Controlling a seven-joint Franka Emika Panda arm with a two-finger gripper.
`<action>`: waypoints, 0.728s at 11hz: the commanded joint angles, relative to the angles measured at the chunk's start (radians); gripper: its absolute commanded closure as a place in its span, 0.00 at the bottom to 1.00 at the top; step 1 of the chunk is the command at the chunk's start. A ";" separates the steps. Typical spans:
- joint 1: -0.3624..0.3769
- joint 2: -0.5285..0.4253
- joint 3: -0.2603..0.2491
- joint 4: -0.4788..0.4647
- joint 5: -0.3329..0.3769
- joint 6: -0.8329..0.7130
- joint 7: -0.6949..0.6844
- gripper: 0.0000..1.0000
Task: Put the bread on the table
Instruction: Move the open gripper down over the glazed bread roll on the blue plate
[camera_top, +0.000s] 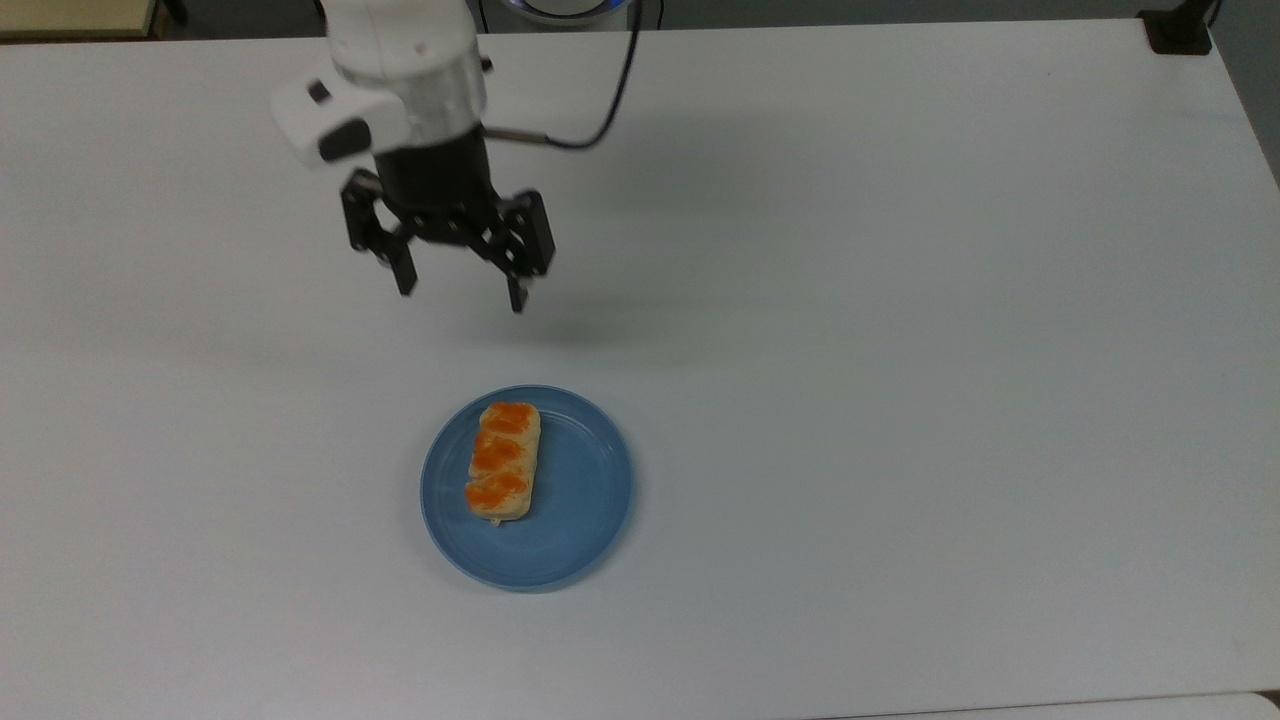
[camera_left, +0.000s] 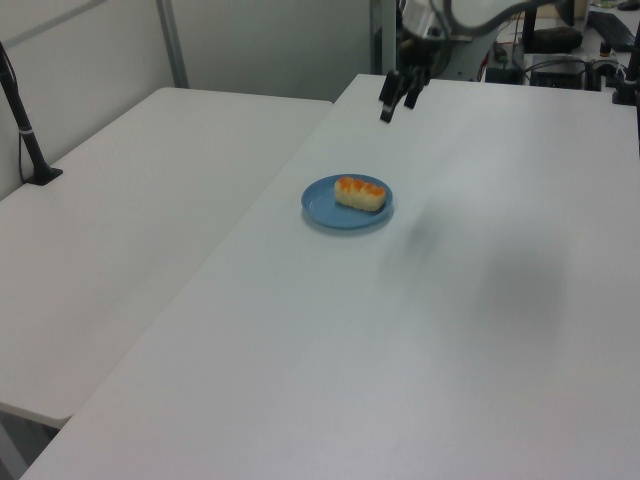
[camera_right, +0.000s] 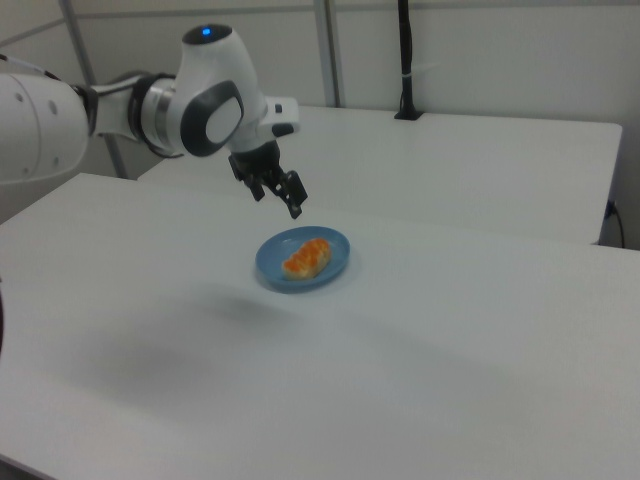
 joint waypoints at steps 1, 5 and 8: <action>0.064 0.152 -0.007 0.057 -0.113 0.080 0.140 0.00; 0.088 0.259 -0.007 0.077 -0.287 0.187 0.251 0.00; 0.088 0.270 -0.007 0.075 -0.308 0.190 0.251 0.00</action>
